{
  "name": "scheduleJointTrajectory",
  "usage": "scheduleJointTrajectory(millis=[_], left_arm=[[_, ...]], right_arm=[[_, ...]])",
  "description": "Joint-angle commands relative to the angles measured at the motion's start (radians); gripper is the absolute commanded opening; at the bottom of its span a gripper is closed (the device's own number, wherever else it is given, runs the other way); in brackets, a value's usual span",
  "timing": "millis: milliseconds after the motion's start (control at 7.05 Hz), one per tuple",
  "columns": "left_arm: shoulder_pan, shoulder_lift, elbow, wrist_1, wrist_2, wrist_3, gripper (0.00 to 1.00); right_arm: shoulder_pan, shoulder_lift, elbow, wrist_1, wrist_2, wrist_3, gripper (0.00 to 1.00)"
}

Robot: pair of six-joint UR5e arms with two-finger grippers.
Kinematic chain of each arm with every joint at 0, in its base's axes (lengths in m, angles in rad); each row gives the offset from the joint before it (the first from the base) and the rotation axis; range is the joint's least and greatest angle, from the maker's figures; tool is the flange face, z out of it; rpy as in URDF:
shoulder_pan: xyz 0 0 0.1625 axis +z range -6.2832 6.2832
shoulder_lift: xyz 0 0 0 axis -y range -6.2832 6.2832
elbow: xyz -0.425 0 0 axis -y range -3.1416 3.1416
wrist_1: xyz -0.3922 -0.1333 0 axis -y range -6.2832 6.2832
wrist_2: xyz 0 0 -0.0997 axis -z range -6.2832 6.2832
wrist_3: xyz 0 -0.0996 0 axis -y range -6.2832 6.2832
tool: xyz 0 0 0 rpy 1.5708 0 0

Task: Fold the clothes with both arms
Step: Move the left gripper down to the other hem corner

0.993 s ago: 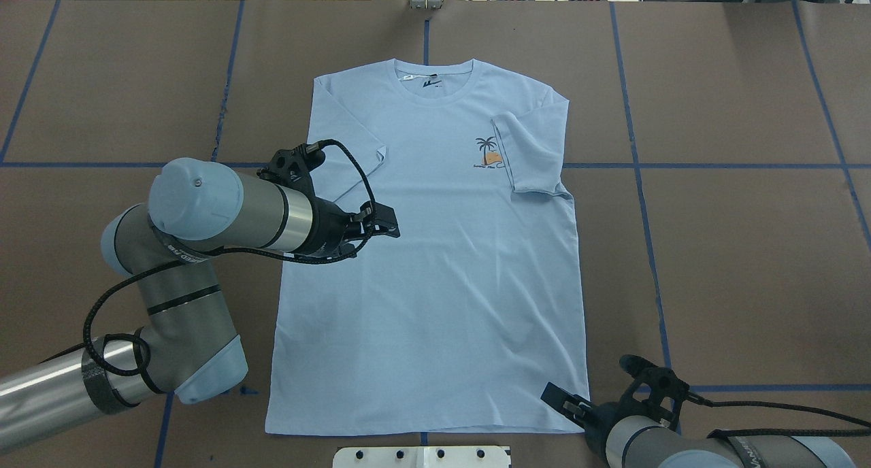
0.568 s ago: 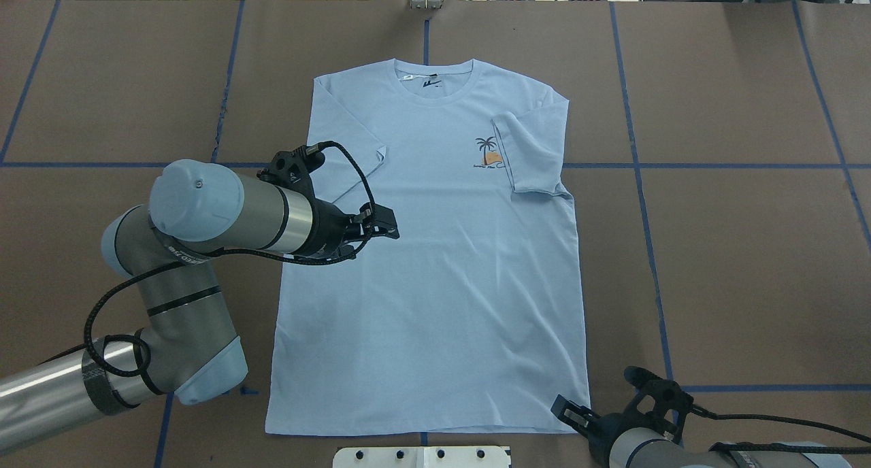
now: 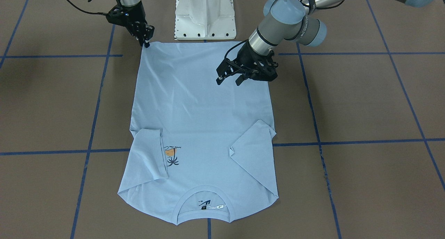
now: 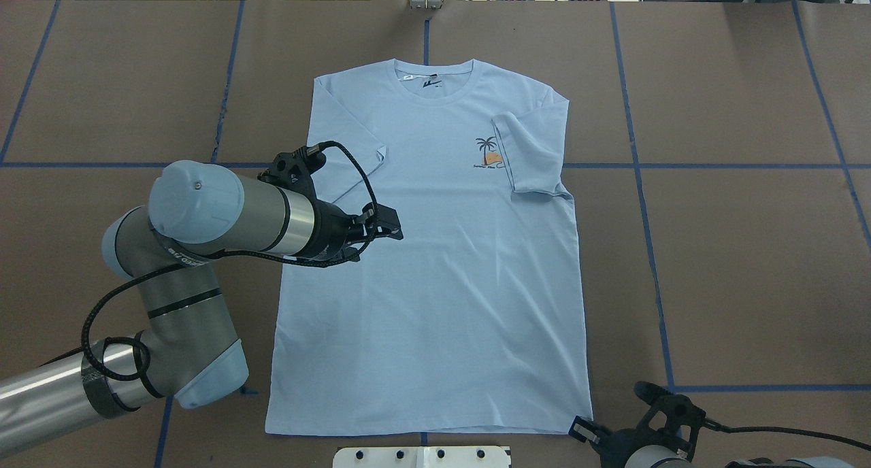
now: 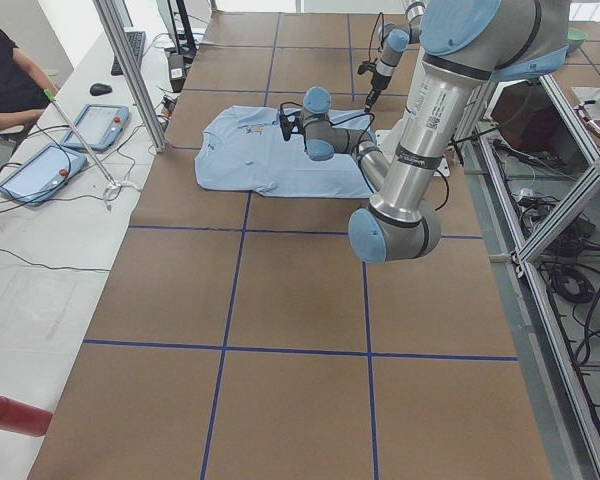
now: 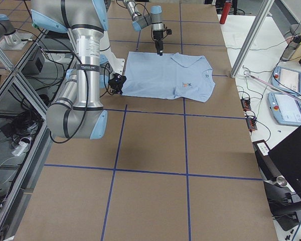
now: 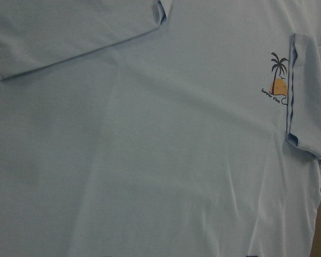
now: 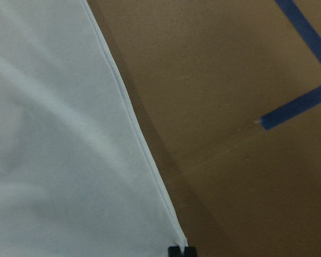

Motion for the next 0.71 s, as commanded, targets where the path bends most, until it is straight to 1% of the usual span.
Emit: scheduleJointTrajectory(millis=[0, 142, 284, 426, 568], left_arm=[[0.060, 0.030, -0.068, 0.070, 0.003, -0.089, 0.87], [0.185, 0.132, -0.267, 0.226, 0.105, -0.122, 0.87], [0.312, 0.206, -0.379, 0.329, 0.256, -0.187, 0.87], [0.393, 0.281, -0.397, 0.336, 0.317, -0.269, 0.83], [0.466, 0.356, -0.397, 0.339, 0.410, -0.279, 0.83]], right_arm=[[-0.001, -0.025, 0.038, 0.003, -0.003, -0.005, 0.00], [0.001, -0.029, 0.061, 0.003, -0.002, -0.010, 0.00], [-0.002, -0.029, 0.059, 0.001, -0.002, -0.010, 0.00], [-0.002, -0.029, 0.056, 0.001, -0.002, -0.010, 0.00], [-0.002, -0.029, 0.056, 0.001, -0.002, -0.010, 0.00]])
